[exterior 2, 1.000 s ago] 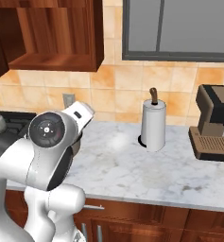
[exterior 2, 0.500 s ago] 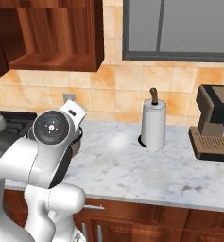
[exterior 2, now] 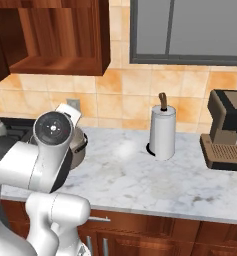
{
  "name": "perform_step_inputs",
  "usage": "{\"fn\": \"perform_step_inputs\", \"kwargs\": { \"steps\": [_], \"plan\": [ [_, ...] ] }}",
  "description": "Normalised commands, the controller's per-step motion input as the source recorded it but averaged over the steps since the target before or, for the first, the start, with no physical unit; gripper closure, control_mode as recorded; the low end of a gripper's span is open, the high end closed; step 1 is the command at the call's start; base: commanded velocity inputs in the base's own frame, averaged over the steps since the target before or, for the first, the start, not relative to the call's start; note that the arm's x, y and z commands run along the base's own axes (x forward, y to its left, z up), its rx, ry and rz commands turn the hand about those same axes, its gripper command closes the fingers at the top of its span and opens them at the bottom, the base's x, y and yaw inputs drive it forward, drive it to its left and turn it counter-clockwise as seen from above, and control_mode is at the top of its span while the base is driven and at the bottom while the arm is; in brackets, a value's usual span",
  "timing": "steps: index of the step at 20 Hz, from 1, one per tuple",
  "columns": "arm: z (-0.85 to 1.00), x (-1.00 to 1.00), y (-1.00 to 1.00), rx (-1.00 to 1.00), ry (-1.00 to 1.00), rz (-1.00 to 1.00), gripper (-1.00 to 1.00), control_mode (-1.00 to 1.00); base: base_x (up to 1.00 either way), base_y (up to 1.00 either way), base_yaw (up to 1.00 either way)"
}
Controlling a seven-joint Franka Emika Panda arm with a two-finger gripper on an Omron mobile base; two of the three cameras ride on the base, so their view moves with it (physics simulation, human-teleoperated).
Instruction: Pick the kettle from the cabinet and place it on a stove burner. Then pick the pot from the counter and place it on another stove burner. Finally, turn both burners on.
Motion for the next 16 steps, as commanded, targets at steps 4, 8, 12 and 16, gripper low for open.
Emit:
{"fn": "perform_step_inputs", "kwargs": {
  "steps": [4,8,12,16],
  "plan": [
    [-0.04,0.02,0.23,-0.05,0.0,0.13,-1.0,-1.0,0.0,0.0,0.0],
    [-0.05,0.02,0.22,-0.05,0.0,0.13,-1.0,-1.0,0.0,0.0,0.0],
    [-0.08,0.02,0.21,-0.05,0.0,0.13,-1.0,-1.0,0.0,0.0,0.0],
    [-0.1,0.02,0.22,-0.05,0.0,0.13,-1.0,-1.0,0.0,0.0,0.0]
  ]
}}
